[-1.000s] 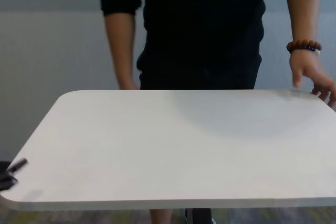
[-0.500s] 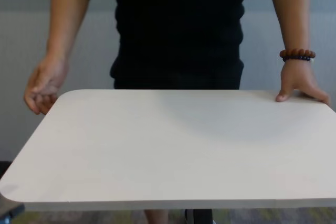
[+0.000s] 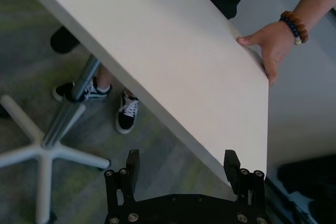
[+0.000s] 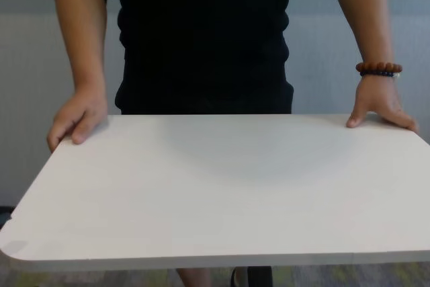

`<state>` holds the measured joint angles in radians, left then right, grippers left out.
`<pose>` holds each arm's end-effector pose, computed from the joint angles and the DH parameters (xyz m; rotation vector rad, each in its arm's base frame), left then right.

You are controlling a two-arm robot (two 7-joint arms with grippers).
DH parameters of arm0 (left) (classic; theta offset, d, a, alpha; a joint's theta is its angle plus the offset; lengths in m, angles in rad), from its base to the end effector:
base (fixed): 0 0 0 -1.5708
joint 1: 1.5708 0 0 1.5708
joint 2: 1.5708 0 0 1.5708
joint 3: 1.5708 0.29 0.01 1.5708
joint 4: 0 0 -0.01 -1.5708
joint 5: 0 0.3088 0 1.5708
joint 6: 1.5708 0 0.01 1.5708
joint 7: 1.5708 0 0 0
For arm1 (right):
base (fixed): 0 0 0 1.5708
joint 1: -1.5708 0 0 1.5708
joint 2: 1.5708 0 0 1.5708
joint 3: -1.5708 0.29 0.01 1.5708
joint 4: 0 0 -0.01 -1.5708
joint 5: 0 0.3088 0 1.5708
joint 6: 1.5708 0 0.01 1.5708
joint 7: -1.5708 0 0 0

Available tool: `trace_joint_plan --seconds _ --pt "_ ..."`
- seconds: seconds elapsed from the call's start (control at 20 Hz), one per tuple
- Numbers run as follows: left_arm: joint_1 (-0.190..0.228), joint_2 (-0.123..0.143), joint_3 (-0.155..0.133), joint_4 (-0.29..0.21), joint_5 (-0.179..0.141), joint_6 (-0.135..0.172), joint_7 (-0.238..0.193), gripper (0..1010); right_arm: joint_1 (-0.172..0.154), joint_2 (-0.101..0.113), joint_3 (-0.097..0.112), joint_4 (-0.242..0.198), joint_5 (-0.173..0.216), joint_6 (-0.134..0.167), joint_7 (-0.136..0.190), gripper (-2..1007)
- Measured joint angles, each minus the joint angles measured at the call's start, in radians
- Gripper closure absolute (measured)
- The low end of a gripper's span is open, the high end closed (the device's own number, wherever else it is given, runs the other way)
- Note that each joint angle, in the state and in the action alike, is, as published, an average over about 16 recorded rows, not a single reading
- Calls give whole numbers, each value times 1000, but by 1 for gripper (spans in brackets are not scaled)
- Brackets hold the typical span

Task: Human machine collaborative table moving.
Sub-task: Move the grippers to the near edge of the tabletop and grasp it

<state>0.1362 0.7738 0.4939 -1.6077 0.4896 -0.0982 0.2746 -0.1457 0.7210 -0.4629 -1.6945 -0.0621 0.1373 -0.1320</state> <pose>0.2439 0.0890 -0.3512 0.7717 -0.9027 0.9698 0.2475 -0.0631 -0.3328 -0.7462 -0.3760 -1.1171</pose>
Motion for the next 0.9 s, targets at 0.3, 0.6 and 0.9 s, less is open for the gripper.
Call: trace_joint_plan --seconds 0.3,0.6,0.9 --pt "-29 -47 24 53 99 28 42 7 27 8 -32 -10 -97 101 6 4" --pt "-53 -92 46 105 187 41 86 7 53 11 -66 -15 -195 187 11 4" --pt "-68 -124 60 138 235 39 92 7 73 3 -95 -9 -278 239 8 4"
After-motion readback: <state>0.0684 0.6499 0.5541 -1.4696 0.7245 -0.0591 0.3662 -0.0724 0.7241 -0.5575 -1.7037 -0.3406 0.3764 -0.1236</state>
